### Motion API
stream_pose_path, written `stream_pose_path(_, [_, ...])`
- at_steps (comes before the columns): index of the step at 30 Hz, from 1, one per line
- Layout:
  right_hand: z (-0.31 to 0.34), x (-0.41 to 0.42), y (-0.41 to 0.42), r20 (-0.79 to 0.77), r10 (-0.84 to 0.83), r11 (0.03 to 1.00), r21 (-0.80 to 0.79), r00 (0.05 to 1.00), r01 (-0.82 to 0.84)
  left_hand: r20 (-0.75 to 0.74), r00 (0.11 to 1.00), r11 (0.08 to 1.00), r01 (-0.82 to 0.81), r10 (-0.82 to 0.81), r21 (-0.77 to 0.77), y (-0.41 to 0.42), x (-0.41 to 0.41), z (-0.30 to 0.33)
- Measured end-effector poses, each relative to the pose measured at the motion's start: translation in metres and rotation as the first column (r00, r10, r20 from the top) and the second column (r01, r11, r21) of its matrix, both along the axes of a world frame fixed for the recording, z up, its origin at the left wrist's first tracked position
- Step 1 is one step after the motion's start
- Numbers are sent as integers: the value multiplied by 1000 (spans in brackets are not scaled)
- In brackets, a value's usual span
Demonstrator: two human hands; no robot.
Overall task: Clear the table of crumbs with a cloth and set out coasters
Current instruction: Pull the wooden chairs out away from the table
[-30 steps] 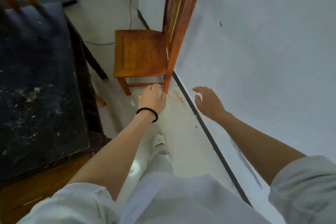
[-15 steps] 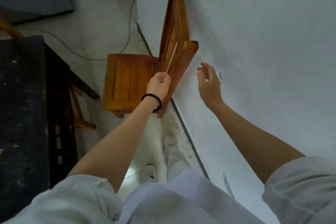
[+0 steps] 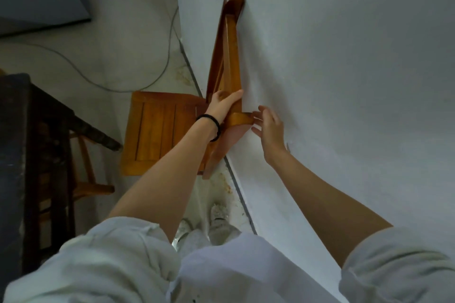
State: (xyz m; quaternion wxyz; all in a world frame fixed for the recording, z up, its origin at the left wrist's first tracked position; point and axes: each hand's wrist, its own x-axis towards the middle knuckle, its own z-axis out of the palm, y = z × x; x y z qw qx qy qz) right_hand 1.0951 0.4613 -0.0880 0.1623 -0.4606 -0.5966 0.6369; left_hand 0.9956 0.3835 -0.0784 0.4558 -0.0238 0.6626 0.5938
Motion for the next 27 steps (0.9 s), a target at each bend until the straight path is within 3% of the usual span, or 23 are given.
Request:
stream_pose_path(5, [11, -29, 18, -4, -18, 993, -118, 1000, 17, -35, 999, 998, 17, -19, -60, 0, 6, -4])
stream_pose_path(9, [19, -62, 37, 38, 137, 980, -152, 990, -130, -79, 994, 994, 70, -76, -82, -8, 8, -6])
stream_pose_path(13, [22, -87, 42, -33, 311, 931, -192, 950, -311, -53, 983, 982, 170, -175, -82, -21, 17, -5])
stream_pose_path(18, [18, -100, 35, 56, 487, 873, -11, 871, -488, 32, 985, 985, 172, -171, -28, -26, 18, -8])
stream_pose_path(23, [10, -112, 32, 240, 465, 836, 196, 852, -512, 49, 997, 998, 55, -55, -8, -19, 24, -15])
stream_pose_path(27, [8, -111, 30, 277, 476, 820, 203, 834, -535, 64, 998, 1000, -5, 6, -15, -24, 30, -14])
